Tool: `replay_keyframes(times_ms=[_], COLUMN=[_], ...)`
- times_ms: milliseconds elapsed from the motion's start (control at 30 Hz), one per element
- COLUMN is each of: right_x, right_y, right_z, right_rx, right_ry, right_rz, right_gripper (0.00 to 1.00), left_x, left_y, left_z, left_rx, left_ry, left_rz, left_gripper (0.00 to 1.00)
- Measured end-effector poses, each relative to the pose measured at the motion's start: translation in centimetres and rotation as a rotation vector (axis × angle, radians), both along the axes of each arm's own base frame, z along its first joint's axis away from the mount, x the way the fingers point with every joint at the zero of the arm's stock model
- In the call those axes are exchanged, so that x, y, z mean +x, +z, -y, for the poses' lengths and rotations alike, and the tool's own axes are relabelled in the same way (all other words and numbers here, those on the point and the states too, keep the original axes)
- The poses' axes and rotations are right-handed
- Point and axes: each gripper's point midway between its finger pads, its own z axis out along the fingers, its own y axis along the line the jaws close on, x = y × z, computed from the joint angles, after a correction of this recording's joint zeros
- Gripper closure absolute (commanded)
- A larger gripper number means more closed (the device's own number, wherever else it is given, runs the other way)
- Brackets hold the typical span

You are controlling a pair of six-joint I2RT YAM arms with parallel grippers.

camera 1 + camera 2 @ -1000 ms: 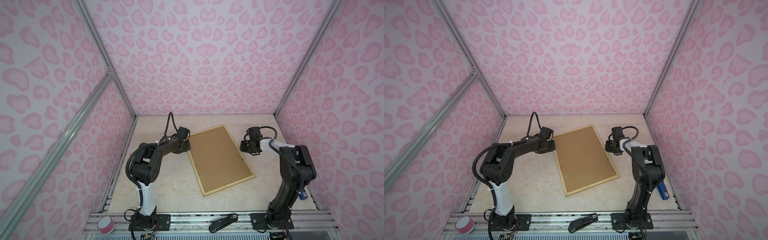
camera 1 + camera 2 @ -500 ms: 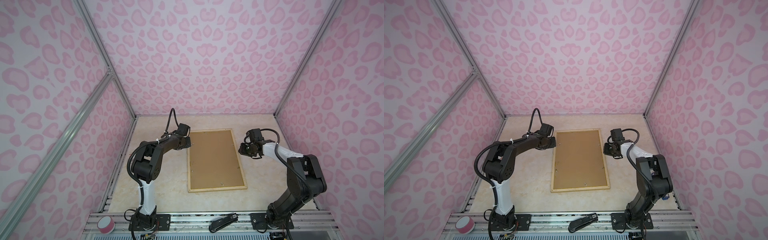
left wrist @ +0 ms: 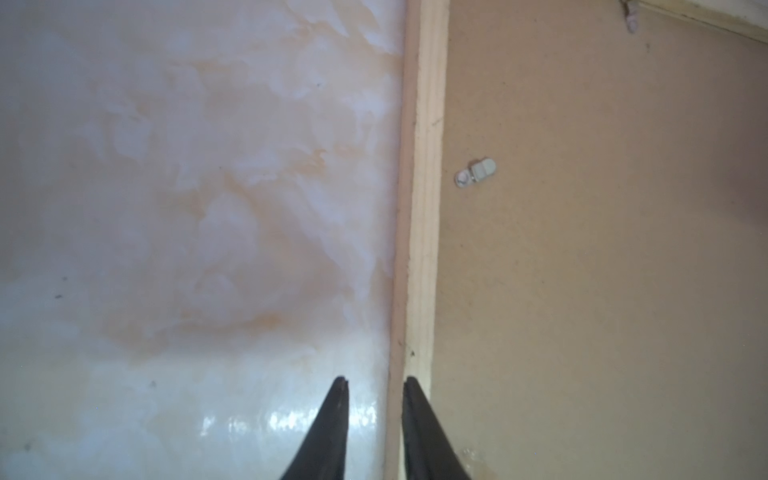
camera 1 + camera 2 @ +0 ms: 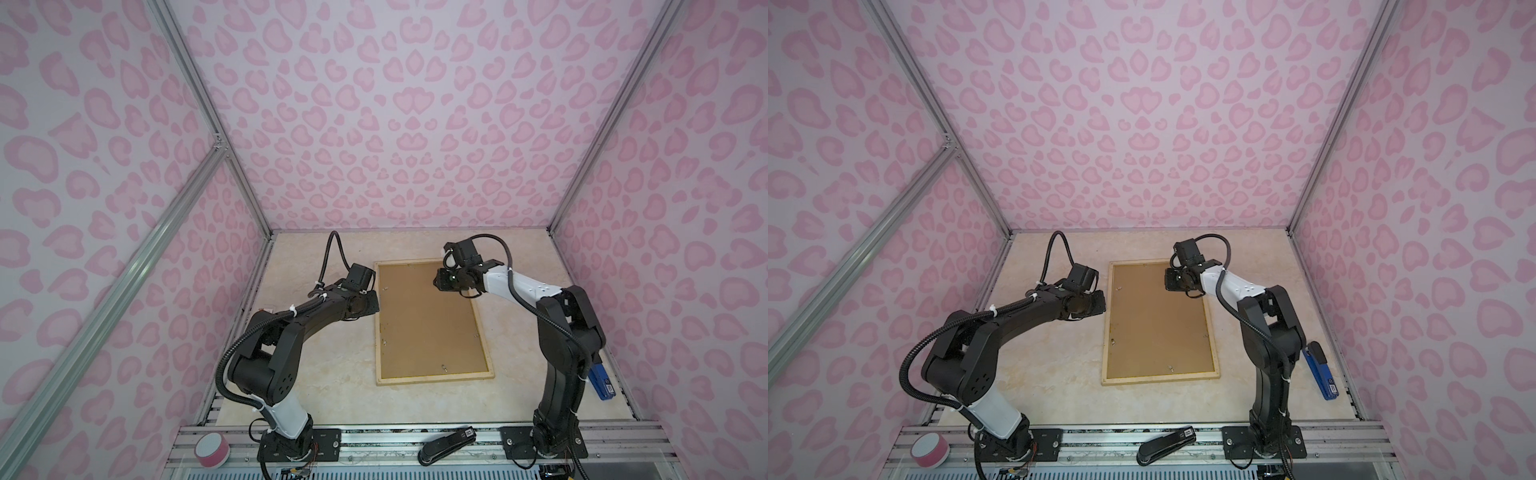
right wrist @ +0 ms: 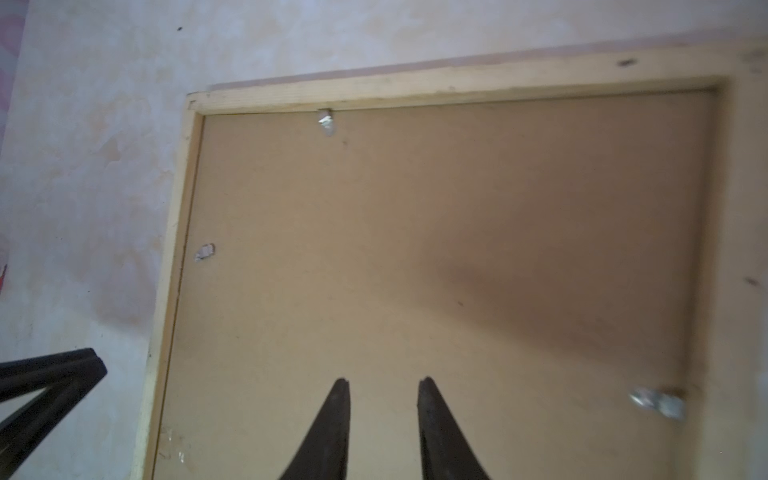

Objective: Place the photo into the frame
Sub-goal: 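Move the right gripper toward the left gripper along the frame's edge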

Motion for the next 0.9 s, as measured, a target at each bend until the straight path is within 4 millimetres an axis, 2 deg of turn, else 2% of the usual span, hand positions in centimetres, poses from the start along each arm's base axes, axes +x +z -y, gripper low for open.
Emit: replay_keyframes(times_ms=[167,367,567,900], right_x=[1.2,1.1,0.2,0.6], right_y=[-0.6,-3.0,-4.6,-4.5], right_z=[-6.7,-10.9,-13.5,-15.1], right_rx=[0.060,0.115,0.175,0.249], right_ry=[0.097,0.152,0.187,0.192], right_rz=[0.013,-0.038,-0.081,-0.089], right_gripper=[0.75,0.75,0.74,0.72], left_x=[-1.0,-1.1,-0.7,-0.3], left_y=[-0.2,-1.7,-1.7,-1.7], left_z=[1.8,2.7,2.9,3.0], left_rx=[-0.028,-0.042,-0.053,-0.059], left_ry=[-0.020,-0.015,-0.008,-0.007], left_rz=[-0.001,-0.031,-0.018,-0.006], left_gripper=[0.76,0.79,0.80,0.81])
